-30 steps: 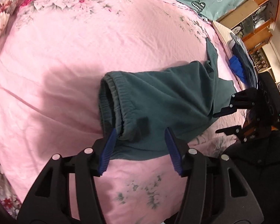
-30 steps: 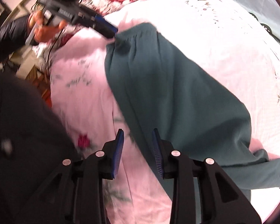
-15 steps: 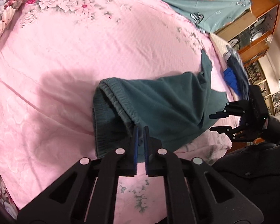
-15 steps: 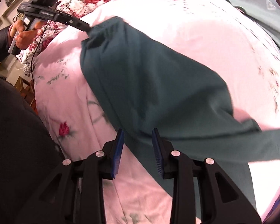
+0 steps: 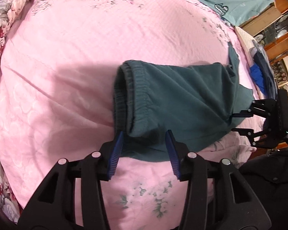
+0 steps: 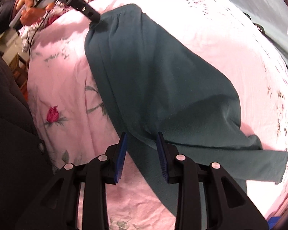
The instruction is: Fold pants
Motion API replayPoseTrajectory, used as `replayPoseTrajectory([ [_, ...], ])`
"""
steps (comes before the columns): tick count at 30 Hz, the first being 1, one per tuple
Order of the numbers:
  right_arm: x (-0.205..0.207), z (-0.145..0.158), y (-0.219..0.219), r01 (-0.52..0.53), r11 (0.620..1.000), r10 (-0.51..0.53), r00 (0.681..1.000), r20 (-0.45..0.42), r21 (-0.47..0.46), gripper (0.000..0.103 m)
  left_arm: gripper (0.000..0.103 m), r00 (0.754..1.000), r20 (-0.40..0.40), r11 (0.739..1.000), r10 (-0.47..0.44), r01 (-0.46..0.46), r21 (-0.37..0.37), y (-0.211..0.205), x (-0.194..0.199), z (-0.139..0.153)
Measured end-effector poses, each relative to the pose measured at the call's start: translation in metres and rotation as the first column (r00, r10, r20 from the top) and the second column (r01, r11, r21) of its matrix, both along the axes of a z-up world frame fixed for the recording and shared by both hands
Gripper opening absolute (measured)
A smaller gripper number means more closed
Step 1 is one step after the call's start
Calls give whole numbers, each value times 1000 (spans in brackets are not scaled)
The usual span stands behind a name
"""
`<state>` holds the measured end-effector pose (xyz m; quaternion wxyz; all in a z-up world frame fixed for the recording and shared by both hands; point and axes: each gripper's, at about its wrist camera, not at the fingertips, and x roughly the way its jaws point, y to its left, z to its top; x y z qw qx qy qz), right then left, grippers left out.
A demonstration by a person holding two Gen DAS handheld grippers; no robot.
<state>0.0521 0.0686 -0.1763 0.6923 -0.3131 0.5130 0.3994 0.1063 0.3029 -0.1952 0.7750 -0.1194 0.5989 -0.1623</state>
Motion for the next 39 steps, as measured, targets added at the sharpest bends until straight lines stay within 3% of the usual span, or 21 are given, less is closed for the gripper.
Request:
replayPoseTrajectory([
  [5,3,0,-4,6,1000,-6,1000,19,-7,32,45,1000,-1,1000,13,-13,2,3,2,-3],
  [7,5,-2,-5,6,1000,-5,1000,20,-16,32,31,1000,11,1000,-7,8,-8,-2,3,-1],
  [9,8,-4,-5,0,1000,0,1000,13,-21,32,25,999,27,999,-33,34,-28,-9,3,3],
  [13,11,-10,-1,-41,998,42,999,6,-51,32,23,998,39,998,-42,44,-50,-14,5,6],
  [18,16,-16,5,-131,989,132,991,0,-69,32,21,999,50,993,13,-7,-120,-6,6,12],
  [19,17,-17,7,-152,986,152,988,-2,-75,31,21,999,52,992,15,-9,-125,-6,5,13],
  [22,22,-12,9,-152,985,152,988,-12,-80,3,20,999,51,992,20,-13,-125,-4,4,16],
  [30,11,39,6,-116,993,116,993,-5,21,3,20,993,104,990,48,-34,-135,15,-18,44],
  [33,5,27,10,-123,992,123,992,-11,4,3,20,996,76,995,48,-41,-92,19,-26,31],
  [35,8,5,13,-95,995,94,995,-16,-26,3,20,998,43,997,49,-46,-60,18,-26,14],
  [37,6,-14,18,-58,996,56,998,-21,-67,10,27,998,-21,998,61,-61,-5,15,-26,-9],
  [39,6,-9,17,3,999,-5,1000,-25,-52,22,48,995,-46,995,88,-86,45,17,-30,-14],
])
